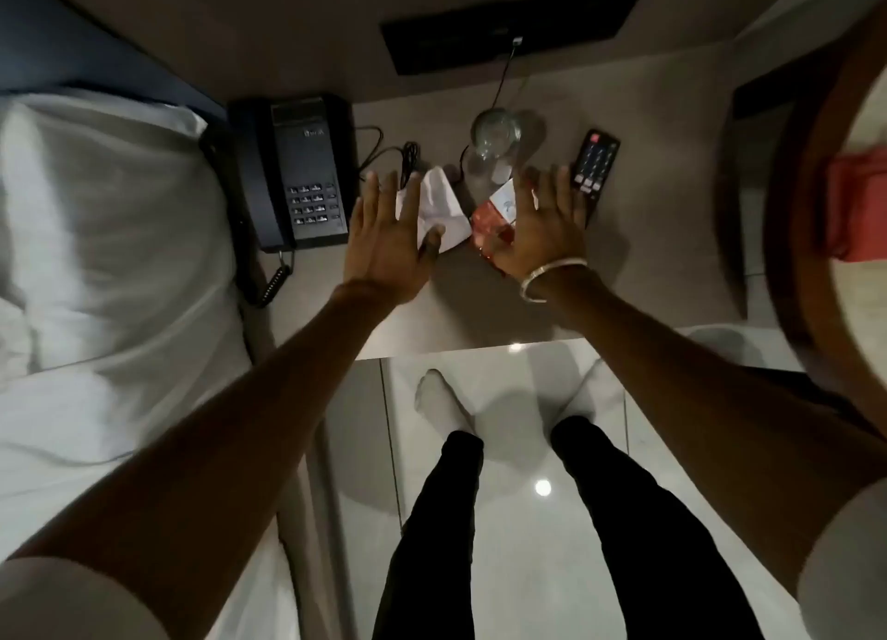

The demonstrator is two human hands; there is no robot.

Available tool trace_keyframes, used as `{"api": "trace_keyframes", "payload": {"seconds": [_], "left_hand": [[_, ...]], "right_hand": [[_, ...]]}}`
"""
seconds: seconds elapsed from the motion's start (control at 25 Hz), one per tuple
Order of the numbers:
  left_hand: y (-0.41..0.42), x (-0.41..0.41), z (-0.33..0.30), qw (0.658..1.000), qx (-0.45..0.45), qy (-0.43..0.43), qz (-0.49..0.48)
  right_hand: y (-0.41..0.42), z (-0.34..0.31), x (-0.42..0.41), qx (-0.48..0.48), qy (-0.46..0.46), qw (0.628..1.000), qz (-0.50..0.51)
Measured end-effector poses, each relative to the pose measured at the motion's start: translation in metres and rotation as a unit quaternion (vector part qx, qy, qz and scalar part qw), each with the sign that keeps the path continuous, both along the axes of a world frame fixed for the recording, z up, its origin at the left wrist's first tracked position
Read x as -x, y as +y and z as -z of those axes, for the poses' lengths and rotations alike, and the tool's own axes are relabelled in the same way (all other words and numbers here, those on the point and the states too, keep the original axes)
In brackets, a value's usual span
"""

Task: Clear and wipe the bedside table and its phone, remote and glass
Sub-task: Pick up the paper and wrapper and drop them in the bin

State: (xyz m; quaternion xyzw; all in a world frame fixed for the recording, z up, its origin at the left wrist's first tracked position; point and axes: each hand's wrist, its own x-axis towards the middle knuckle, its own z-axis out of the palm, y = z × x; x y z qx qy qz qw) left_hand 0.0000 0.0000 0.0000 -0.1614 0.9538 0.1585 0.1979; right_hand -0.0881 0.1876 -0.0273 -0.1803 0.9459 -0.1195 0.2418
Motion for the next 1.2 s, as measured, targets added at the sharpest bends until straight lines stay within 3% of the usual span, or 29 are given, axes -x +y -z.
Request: {"api": "trace_keyframes", "payload": {"seconds": [0.12, 0.24, 0.44, 0.56, 0.68, 0.8, 0.88, 0.96, 1.08, 1.2], "left_hand": [[-0.016, 0.009, 0.026, 0.999, 0.029, -0.019, 0.0], [-0.021, 0.009, 0.039, 0.998, 0.032, -0.049, 0.003], [-0.018, 0.006, 0.033, 0.996, 0.089, 0.024, 0.002], [-0.006, -0.012, 0.01, 0.994, 0.048, 0.071, -0.06], [0.009, -0.045, -0.021, 0.98, -0.029, 0.118, -0.159], [0.044, -0.075, -0.045, 0.94, -0.131, 0.17, -0.265], [0.083, -0.084, -0.05, 0.899, -0.232, 0.168, -0.332], [0.128, -0.092, -0.048, 0.835, -0.349, 0.133, -0.405], [0.207, -0.099, -0.033, 0.774, -0.442, 0.021, -0.453], [0.287, -0.105, -0.012, 0.756, -0.467, -0.101, -0.448]], "right_hand": [[-0.014, 0.02, -0.002, -0.098, 0.024, 0.993, -0.054], [-0.018, 0.029, -0.025, -0.094, 0.075, 0.988, -0.097], [-0.012, 0.036, -0.045, 0.024, 0.136, 0.989, -0.058], [-0.007, 0.027, -0.06, 0.131, 0.193, 0.972, 0.03], [-0.003, 0.007, -0.077, 0.285, 0.173, 0.933, 0.137], [0.011, -0.018, -0.098, 0.414, 0.125, 0.851, 0.298], [0.04, -0.03, -0.108, 0.43, 0.071, 0.797, 0.418], [0.086, -0.034, -0.12, 0.419, 0.025, 0.74, 0.525], [0.183, -0.026, -0.15, 0.406, -0.046, 0.587, 0.699], [0.289, -0.017, -0.192, 0.37, -0.068, 0.415, 0.828]]}}
